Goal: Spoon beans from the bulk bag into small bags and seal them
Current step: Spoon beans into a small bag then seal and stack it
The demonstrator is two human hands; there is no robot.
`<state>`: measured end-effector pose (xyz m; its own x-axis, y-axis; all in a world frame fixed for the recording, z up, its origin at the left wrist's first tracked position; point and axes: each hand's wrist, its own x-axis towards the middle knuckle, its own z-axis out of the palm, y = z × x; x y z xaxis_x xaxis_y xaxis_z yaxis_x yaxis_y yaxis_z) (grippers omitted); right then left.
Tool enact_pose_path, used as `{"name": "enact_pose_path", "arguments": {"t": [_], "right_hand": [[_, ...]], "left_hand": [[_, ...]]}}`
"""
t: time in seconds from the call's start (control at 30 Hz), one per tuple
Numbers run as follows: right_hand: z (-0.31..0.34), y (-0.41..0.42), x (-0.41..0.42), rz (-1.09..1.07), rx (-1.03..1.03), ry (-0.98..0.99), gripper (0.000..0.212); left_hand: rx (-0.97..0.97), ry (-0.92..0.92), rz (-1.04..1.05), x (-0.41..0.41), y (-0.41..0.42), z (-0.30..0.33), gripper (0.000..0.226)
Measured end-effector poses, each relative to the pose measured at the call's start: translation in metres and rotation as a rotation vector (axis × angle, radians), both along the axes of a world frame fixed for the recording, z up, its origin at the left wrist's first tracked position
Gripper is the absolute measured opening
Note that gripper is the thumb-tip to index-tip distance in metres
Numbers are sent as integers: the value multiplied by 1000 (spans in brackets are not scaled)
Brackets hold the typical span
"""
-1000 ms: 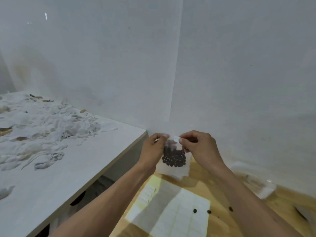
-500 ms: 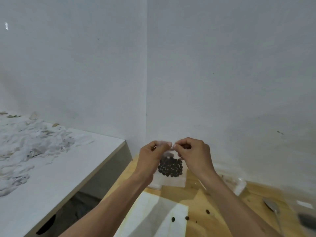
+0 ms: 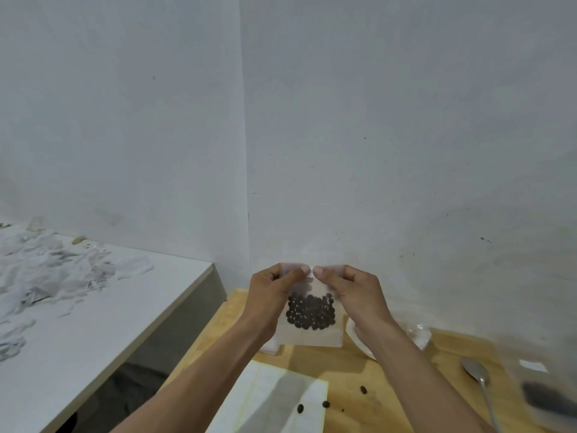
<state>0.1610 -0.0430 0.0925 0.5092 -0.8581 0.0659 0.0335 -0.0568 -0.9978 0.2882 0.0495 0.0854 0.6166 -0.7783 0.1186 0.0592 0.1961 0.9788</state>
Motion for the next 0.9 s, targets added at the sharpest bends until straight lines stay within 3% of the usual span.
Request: {"name": "enact_pose_path", "arguments": {"t": [0.1,0.23,0.33,0.5,0.63,0.73,0.8,0.9], "right_hand": [[0,-3,-3,-21,-60,15,12],[-6,-5,-1,-114,-145,82,33],[-6,-6,-3,-151,-198,121,32],[-3,-10,-15,-184,-153,88,32],[3,-17,-34,-126,-38,42,13],[4,-33,-61,-100,-9,134,32],[2,-43,-85,-54,1,183,25],[2,-52,-125,-97,37,168,31]], "left_hand": [[3,-10,21,-1,-5,-2,17],[-10,-102,75,-8,-13,-3,17],[-16,-131,88,-13,-19,-5,15],[-31,-153,89,-24,-28,-2,16],[-34,-135,64,-35,-39,2,14],[-34,-114,44,-46,-52,4,17],[-35,-61,22,-56,-66,4,23],[17,-21,-56,-81,-84,2,35]]}}
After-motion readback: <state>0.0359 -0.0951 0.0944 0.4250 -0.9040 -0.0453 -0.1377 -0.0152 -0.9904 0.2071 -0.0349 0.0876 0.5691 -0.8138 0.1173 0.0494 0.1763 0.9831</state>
